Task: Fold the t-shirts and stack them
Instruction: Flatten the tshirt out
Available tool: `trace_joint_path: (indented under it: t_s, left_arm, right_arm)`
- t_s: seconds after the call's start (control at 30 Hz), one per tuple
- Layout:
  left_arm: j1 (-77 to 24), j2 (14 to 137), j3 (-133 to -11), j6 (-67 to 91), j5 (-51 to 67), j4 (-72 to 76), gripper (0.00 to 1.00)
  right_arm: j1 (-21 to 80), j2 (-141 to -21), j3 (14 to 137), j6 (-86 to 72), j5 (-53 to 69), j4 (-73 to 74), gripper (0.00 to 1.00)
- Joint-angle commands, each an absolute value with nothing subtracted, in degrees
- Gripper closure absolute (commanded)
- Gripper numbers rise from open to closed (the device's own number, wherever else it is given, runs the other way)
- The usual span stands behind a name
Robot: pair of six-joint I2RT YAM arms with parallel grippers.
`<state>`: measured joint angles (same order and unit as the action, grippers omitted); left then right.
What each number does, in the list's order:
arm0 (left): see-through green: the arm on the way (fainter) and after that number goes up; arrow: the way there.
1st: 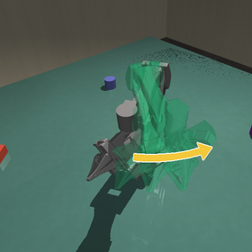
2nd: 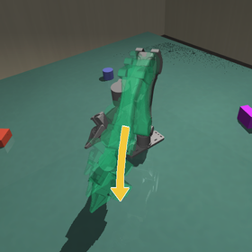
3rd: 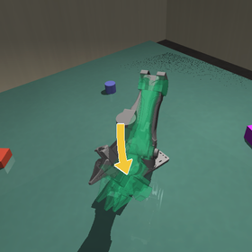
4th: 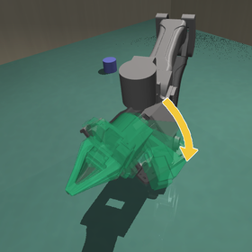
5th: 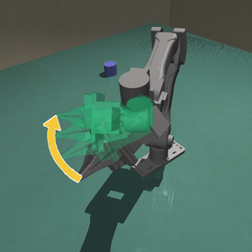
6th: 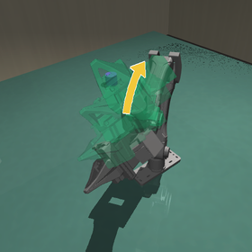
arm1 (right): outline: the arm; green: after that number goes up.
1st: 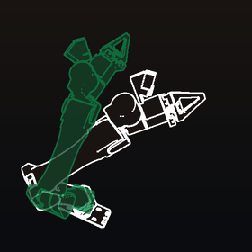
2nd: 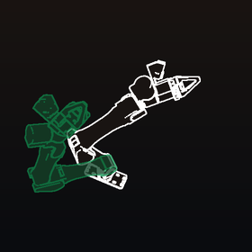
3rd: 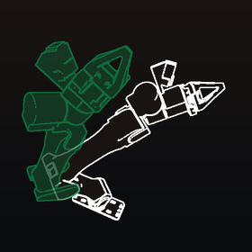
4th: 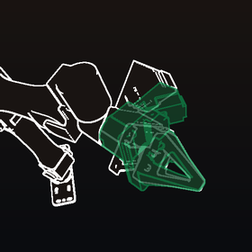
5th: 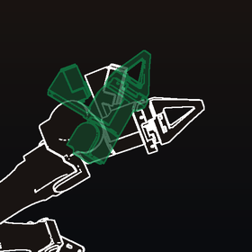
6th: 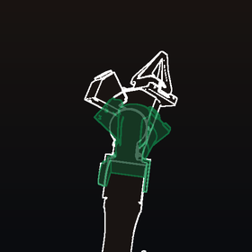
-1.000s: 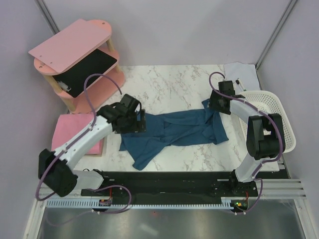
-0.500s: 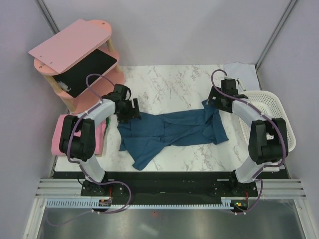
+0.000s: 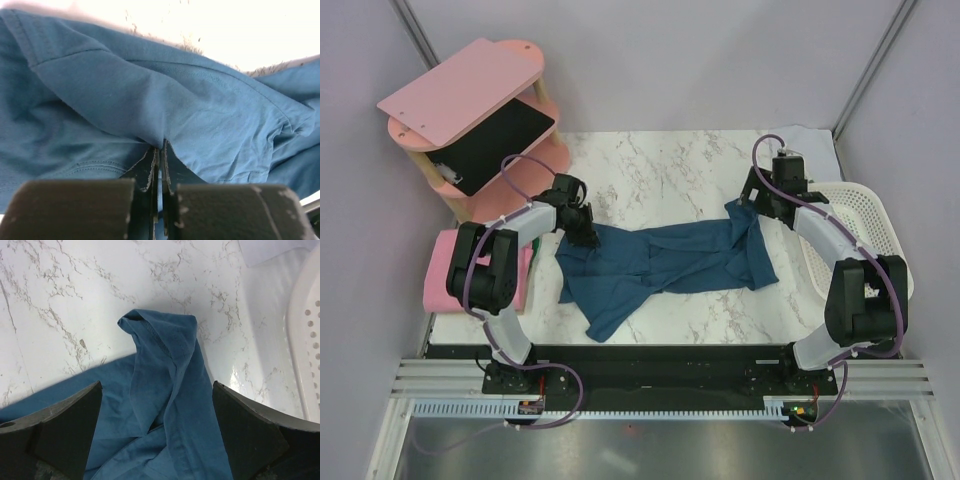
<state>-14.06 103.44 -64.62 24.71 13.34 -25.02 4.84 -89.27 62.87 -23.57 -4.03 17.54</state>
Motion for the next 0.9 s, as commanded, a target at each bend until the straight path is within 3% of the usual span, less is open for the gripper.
trace_joint_path:
  t_s: [0.0, 0.4, 0.87]
  left_arm:
    - [-14.06, 98.09, -63.98, 23.64, 14.07, -23.29, 0.98]
    - [-12.48, 94.39, -77.42, 21.36, 11.78, -31.90, 0.98]
    - [-12.39, 96.77, -77.78, 20.66, 13.71, -31.38, 0.98]
  right_arm:
    - [4.66, -88.42, 61.97, -23.55, -0.45, 16.52, 0.02]
    - [3.87, -89.39, 57.31, -29.35, 13.62, 14.24, 0.02]
    - [4.92, -84.73, 53.79, -32.43, 18.81, 14.15, 0.07]
